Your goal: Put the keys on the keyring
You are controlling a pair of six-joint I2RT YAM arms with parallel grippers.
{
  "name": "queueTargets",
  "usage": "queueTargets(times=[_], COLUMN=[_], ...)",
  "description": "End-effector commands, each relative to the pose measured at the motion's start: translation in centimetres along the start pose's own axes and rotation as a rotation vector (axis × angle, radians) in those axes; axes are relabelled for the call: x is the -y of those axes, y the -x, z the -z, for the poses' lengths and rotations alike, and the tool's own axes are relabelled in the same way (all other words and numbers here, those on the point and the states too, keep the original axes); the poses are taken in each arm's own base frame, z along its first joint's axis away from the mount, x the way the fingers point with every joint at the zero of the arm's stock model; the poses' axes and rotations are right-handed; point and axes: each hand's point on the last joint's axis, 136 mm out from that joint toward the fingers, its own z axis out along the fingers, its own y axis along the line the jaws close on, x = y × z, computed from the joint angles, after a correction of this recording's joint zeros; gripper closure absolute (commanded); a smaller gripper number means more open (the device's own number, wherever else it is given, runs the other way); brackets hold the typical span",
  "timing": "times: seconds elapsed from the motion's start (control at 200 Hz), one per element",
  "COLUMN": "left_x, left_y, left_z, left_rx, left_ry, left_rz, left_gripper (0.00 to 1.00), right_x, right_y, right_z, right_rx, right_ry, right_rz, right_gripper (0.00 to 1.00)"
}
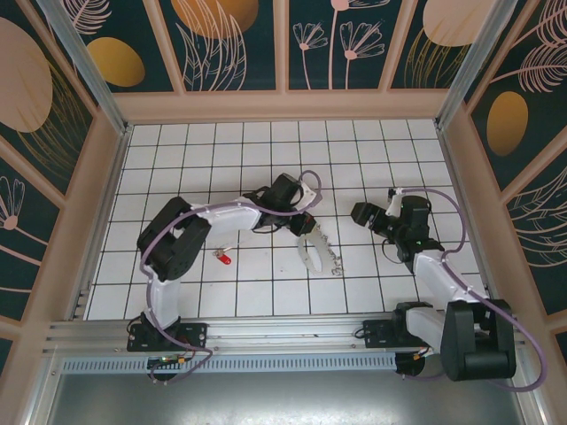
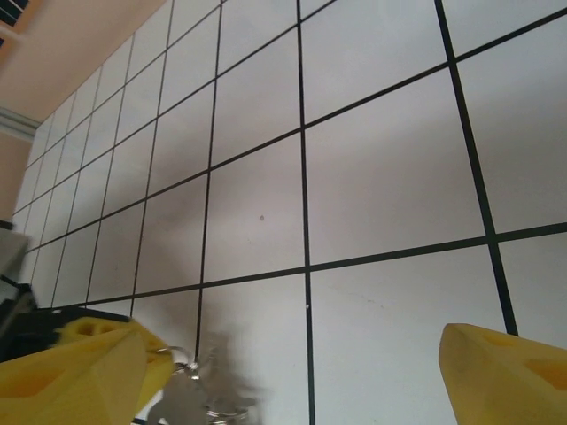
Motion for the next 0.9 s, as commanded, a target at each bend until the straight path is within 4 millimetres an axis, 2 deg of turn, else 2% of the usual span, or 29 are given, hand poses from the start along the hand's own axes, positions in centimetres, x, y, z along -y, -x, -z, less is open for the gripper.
queueTargets(times=[0.0,0.16,0.175,0.285,0.385,0.515,0.616,0.736,0.896], left_x=[2.0,3.7,4.1,5.7,8.0,10.9,12.6,13.9,15.1], left_y=[1.3,1.9,2.5,3.8,5.1,6.6,7.2,7.3,7.2], left_z=[3.1,6.0,6.9,10.1,13.5,17.6,20.0,21.7,23.3], left_rx=[0.051,0.116,0.140,0.220,0.303,0.387,0.428,0.446,0.459], left_ry=[-0.020,-0.037,-0.037,-0.040,-0.076,-0.124,-0.157,-0.188,-0.219], left_rz=[-0.104,-0.199,-0.214,-0.282,-0.361,-0.446,-0.490,-0.525,-0.554], left_gripper=[1.00,1.00,1.00,1.00,1.00,1.00,1.00,1.00,1.00], right_x=[-1.7,-5.3,-5.7,-8.4,-11.2,-15.4,-18.8,-22.4,-25.8], right_y=[1.0,2.6,2.7,3.7,4.1,3.6,2.7,1.9,1.0], right_z=[1.0,3.1,3.4,5.4,7.3,9.8,11.4,12.8,14.1], right_rx=[0.056,0.136,0.144,0.208,0.255,0.274,0.283,0.292,0.256], right_ry=[0.077,0.214,0.228,0.325,0.425,0.587,0.690,0.771,0.868], right_rz=[0.061,0.150,0.160,0.234,0.318,0.449,0.557,0.666,0.749], right_gripper=[0.17,0.23,0.23,0.25,0.27,0.36,0.43,0.46,0.52])
